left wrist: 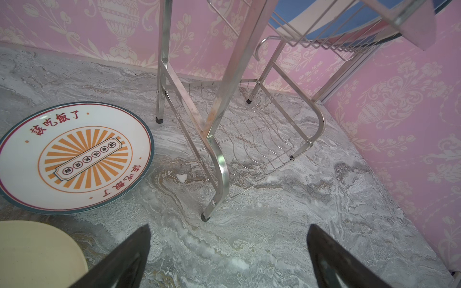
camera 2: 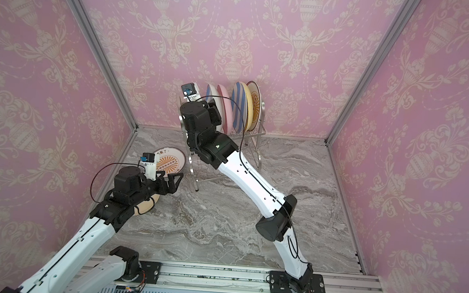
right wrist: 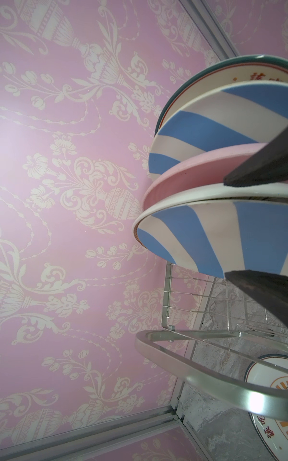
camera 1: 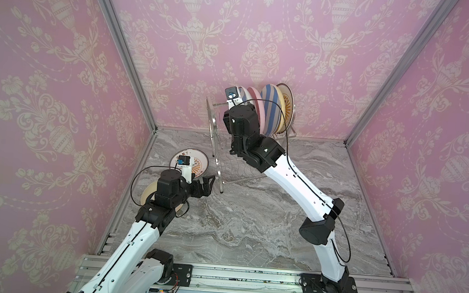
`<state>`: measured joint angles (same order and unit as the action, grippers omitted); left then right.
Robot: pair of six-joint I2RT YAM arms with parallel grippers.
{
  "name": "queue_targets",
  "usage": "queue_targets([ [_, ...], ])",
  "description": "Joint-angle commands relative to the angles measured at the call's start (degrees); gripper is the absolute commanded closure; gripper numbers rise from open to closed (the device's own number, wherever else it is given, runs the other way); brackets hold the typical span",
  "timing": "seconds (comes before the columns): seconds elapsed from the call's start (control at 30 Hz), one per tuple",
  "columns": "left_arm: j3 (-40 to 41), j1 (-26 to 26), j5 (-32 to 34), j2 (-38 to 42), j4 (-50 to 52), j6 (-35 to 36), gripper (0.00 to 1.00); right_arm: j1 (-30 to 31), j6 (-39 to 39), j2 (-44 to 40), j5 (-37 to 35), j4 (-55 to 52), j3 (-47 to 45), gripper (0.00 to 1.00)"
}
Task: Load plates into a dish rack
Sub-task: Place the plate on the dish rack, then pick up the plate from the middle-left of the table.
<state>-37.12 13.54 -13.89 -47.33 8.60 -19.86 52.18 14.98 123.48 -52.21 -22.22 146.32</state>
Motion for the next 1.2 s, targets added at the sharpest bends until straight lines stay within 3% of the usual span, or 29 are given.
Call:
queue_targets([
  [0.0, 0.1, -0.6, -0.6, 0.7, -0.3, -1.3, 0.01, 1.1, 3.1, -2.7, -1.7, 2.8, 1.4, 0.42],
  [0.2, -3.1, -0.8, 5.3, 0.2, 5.8, 2.1, 0.01, 2.3, 4.2, -4.6, -2.2, 2.4, 1.3, 0.35],
  [0.47, -8.6, -3.8, 13.1, -0.5, 11.9, 4.8, 0.01, 2.2, -5.0, -14.3, 3.2, -6.3, -7.1, 0.27],
  [0.57, -10.0, -6.0, 14.7, -1.5, 11.7, 4.0, 0.01, 2.1, -10.2, -20.8, 8.0, -10.4, -15.1, 0.24],
  [0.7, -7.9, -6.9, 14.7, -2.1, 7.4, 1.3, 0.01, 2.1, -15.4, -33.2, 14.7, -8.8, -33.4, 0.23],
  [0.87, -5.5, -12.0, 15.9, -5.8, 4.6, -1.0, 0.01, 2.1, -18.6, -44.7, 33.3, -6.6, -54.9, 0.19],
  [1.03, -3.5, -18.5, 22.0, -11.5, 2.9, 0.5, 0.01, 4.3, -28.7, -41.3, 43.3, 0.1, -68.5, 0.18],
  [1.17, -1.7, -26.8, 23.7, -15.8, -0.3, 2.2, 0.01, 8.2, -34.6, -31.8, 47.1, 9.9, -70.8, 0.18],
])
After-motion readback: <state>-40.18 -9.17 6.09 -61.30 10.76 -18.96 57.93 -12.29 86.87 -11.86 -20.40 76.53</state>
